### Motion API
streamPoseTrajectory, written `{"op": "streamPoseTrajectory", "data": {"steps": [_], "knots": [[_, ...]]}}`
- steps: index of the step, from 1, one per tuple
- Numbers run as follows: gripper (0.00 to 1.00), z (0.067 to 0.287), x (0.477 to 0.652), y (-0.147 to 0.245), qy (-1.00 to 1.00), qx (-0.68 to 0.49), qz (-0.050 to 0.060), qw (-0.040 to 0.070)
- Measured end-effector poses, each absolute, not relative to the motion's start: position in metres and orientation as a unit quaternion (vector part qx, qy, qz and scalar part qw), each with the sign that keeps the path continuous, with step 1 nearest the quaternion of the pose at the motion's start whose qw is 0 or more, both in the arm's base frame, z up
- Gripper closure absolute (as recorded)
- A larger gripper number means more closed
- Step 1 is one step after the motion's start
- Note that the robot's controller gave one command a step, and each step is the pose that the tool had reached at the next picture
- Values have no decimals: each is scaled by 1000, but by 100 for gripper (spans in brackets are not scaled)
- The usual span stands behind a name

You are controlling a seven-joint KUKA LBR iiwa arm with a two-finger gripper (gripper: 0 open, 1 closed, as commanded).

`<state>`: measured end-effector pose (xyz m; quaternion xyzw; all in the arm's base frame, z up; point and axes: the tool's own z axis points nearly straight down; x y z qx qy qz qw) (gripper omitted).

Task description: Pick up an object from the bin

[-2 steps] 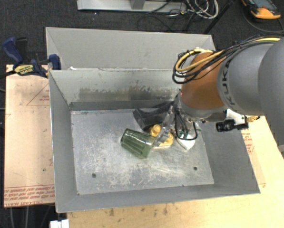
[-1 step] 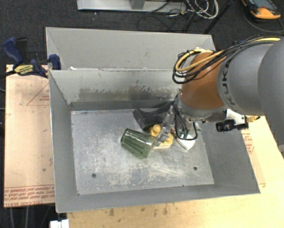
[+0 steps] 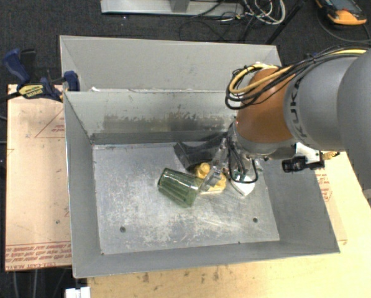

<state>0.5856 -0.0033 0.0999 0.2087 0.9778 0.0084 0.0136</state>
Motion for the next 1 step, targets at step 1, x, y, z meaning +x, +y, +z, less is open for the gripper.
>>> {"op": "streamPoseTrajectory", "data": {"steps": [1], "knots": [[100,100,586,-3,978,209,8,14]]}}
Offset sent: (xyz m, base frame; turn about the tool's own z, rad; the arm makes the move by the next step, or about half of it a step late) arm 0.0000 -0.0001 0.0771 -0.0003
